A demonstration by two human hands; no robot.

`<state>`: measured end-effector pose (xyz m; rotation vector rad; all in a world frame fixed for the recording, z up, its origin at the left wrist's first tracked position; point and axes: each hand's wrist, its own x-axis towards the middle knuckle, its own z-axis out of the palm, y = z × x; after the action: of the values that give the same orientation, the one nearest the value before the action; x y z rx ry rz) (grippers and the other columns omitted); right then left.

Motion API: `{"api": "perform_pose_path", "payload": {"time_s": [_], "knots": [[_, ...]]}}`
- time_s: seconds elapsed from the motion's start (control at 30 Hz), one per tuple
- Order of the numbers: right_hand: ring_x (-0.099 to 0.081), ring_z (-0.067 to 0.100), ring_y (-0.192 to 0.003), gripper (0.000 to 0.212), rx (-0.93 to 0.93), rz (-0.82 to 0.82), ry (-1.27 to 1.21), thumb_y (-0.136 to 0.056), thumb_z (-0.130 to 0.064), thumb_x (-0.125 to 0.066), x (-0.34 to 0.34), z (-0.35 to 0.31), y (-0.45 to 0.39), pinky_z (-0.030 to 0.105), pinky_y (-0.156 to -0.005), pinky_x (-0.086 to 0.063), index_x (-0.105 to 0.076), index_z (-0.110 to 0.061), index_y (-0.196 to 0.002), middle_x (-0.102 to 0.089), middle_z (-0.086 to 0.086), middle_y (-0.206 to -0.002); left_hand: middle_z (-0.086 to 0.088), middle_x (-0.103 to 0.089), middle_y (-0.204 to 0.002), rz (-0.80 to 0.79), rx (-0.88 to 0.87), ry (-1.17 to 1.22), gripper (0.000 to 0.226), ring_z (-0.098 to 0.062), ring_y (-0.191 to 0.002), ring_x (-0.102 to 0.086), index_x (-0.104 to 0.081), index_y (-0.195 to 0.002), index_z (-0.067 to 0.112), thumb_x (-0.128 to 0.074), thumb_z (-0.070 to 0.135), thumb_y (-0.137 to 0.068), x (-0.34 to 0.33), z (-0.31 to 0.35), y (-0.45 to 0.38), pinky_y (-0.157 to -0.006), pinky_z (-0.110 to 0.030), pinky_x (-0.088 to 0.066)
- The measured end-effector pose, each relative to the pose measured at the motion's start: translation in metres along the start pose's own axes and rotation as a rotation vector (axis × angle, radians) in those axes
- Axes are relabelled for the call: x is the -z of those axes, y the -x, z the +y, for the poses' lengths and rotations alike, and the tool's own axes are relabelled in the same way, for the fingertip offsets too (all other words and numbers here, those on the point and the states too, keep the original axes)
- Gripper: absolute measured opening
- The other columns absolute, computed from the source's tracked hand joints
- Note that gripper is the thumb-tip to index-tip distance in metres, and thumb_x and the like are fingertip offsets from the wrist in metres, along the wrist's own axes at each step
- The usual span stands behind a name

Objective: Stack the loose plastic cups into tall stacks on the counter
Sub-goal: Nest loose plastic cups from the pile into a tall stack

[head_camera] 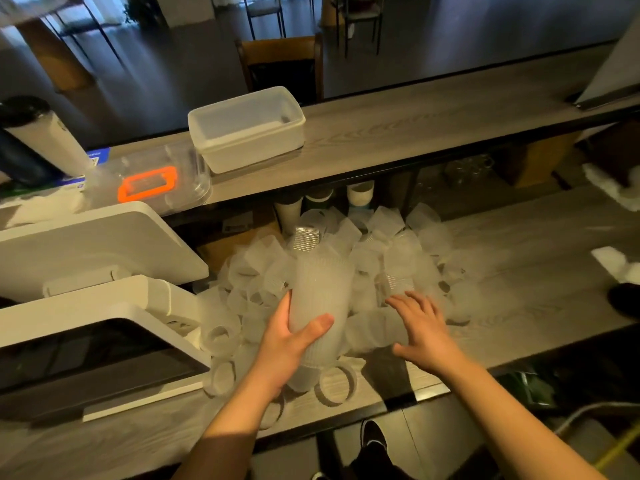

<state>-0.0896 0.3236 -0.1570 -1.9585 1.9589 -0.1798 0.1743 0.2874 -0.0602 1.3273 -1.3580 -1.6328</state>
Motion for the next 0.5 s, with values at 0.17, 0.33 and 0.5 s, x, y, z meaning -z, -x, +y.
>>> {"api": "perform_pose_path", "payload": {"time_s": [0.17, 0.33, 0.5], "knots": [[0.006, 0.027, -0.154, 0.097, 0.053, -0.004, 0.192, -0.080, -0.040, -0.074, -0.012, -0.002, -0.006, 0.051, -0.119, 0.018, -0.018, -0.026, -0.158, -0.022, -0.003, -0.164, 0.002, -0.066, -0.122, -0.038, -0.014, -0.022, 0.082, -0.015, -0.109, -0.066, -0.050, -0.131, 0.032, -0.078, 0.058, -0.058, 0.006, -0.005, 0.010, -0.090, -0.040, -0.057], [-0.013, 0.030, -0.152, 0.083, 0.133, 0.039, 0.213, -0.078, -0.039, -0.076, -0.019, 0.008, -0.016, 0.051, -0.121, 0.013, -0.037, -0.024, -0.151, -0.045, 0.000, -0.152, 0.003, -0.066, -0.122, -0.042, -0.018, -0.024, 0.078, -0.013, -0.109, -0.066, -0.051, -0.127, 0.035, -0.077, 0.057, -0.057, 0.006, -0.006, 0.014, -0.089, -0.036, -0.057], [-0.012, 0.029, -0.152, 0.091, 0.172, -0.002, 0.225, -0.078, -0.046, -0.074, -0.017, 0.015, -0.021, 0.053, -0.122, 0.010, -0.028, -0.025, -0.154, -0.040, -0.001, -0.154, 0.003, -0.066, -0.120, -0.053, -0.016, -0.035, 0.079, -0.013, -0.108, -0.066, -0.052, -0.128, 0.032, -0.077, 0.058, -0.057, 0.004, -0.007, 0.015, -0.088, -0.036, -0.057]]}}
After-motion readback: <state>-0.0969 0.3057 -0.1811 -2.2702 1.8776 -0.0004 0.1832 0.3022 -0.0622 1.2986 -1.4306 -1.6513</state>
